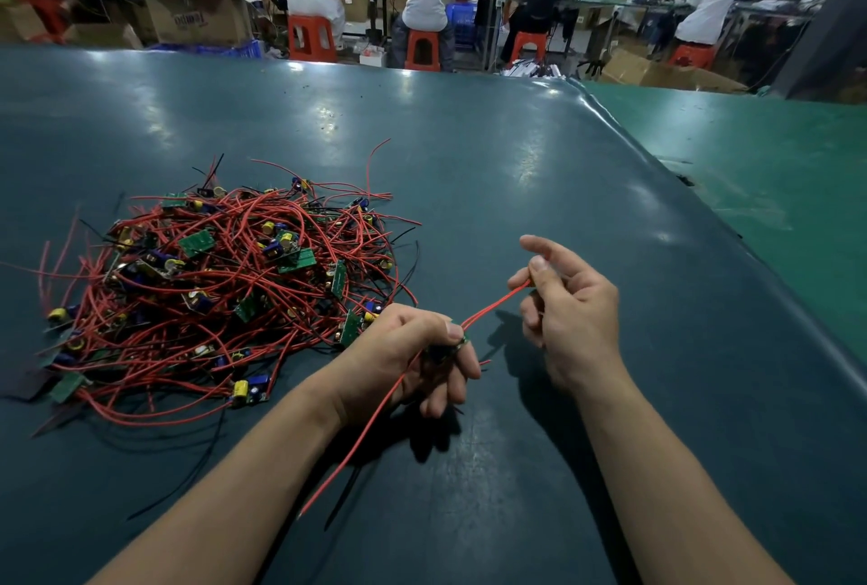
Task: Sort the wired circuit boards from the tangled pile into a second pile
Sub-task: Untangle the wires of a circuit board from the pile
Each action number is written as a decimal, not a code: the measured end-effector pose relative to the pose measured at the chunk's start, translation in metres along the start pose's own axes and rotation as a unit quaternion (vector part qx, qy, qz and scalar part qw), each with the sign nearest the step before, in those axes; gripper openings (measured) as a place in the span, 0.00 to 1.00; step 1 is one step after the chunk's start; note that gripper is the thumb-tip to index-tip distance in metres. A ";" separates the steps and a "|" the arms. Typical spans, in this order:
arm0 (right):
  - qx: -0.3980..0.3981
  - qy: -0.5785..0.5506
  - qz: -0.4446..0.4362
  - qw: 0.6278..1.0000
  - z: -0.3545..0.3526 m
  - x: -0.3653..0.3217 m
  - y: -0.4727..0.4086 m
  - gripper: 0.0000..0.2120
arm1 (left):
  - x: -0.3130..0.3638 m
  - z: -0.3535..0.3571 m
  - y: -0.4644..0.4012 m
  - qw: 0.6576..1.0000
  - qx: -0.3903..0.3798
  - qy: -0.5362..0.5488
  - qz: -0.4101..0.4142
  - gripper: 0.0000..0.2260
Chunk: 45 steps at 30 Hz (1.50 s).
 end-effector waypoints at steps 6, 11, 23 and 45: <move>-0.039 -0.005 0.150 0.988 0.001 0.005 0.004 0.26 | 0.002 0.001 0.001 0.996 0.069 0.031 0.045 0.10; -0.211 0.027 0.174 0.961 0.016 0.005 0.021 0.18 | 0.002 0.003 0.002 0.995 0.089 -0.024 0.027 0.16; -0.012 -0.064 0.114 0.991 -0.004 -0.002 -0.001 0.10 | 0.002 0.004 0.005 0.997 0.024 -0.062 -0.024 0.15; -0.182 0.029 0.117 0.976 0.024 -0.005 0.030 0.05 | 0.004 -0.002 -0.006 0.980 0.134 0.146 0.008 0.25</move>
Point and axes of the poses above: each hand's wrist, its own y-axis away from the middle knuckle, its own z-axis out of the palm, x = y × z, the point moved 3 cm from there along -y, towards the middle knuckle, and after that the axes turned 5 degrees about x, right-handed, at the moved point
